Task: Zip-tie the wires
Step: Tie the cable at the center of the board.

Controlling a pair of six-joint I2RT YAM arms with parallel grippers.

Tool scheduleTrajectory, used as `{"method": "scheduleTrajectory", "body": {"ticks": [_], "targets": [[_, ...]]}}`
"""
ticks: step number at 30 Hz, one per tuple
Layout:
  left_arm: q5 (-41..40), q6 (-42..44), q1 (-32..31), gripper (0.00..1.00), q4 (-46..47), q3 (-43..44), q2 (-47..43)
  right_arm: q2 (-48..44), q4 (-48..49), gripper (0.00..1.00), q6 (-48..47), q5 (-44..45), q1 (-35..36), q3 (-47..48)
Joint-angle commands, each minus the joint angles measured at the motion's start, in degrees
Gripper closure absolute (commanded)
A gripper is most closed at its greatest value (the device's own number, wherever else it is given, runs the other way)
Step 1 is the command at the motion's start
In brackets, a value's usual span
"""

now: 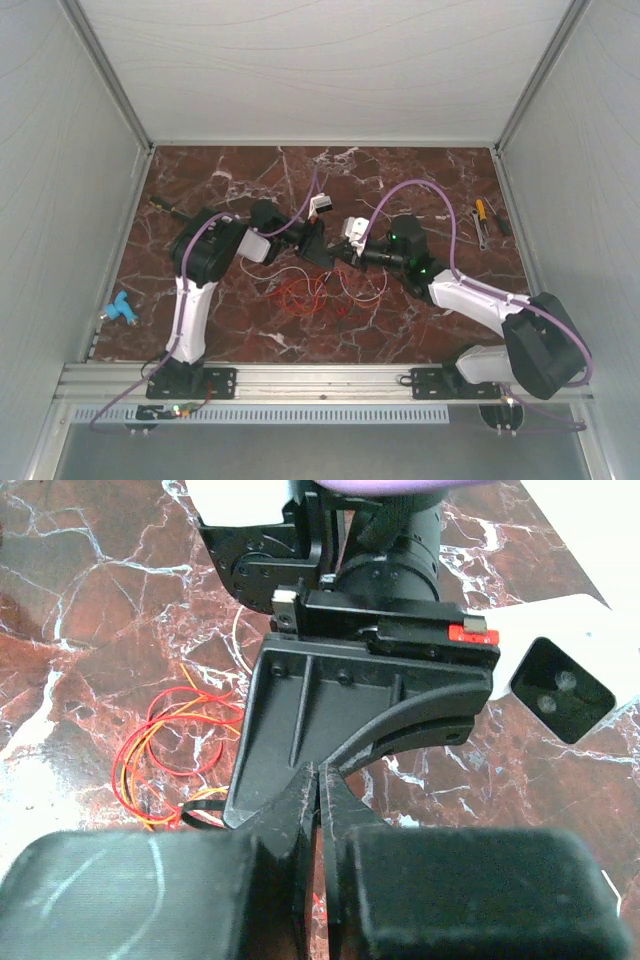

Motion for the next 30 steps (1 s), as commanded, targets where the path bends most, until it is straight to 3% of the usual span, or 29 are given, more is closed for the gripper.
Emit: {"method": "scheduleTrajectory", "body": {"ticks": [1,14,19,23,25,30], "targets": [[-1.3,-0.9,0.2,1.00,14.3,2.1,3.6,-2.1,-1.1,1.00,-3.2,-0.9,-0.3,2.8],[-2.6,-2.4,0.1,1.00,14.3,2.1,6.2,-4.9,-2.0,1.00,-2.7,-2.8,-0.2,4.9],[-2.9,-1.6,0.1,1.00,14.3,1.5,5.7,-6.4,-4.7,0.99,0.0,5.2,0.2,5.0],[-2.4,-1.8,-0.3,1.00,14.3,2.6,5.9,-5.5,-11.2,0.64,4.0,5.1,-1.2,4.6],[-2.1,-2.1,-0.7,1.00,14.3,3.4,6.0,-3.9,-13.9,0.61,3.7,2.3,-2.2,5.0],[-2.0,-2.2,-1.2,1.00,14.3,4.4,6.0,-1.3,-5.4,0.63,7.2,0.6,-4.1,3.1]]}}
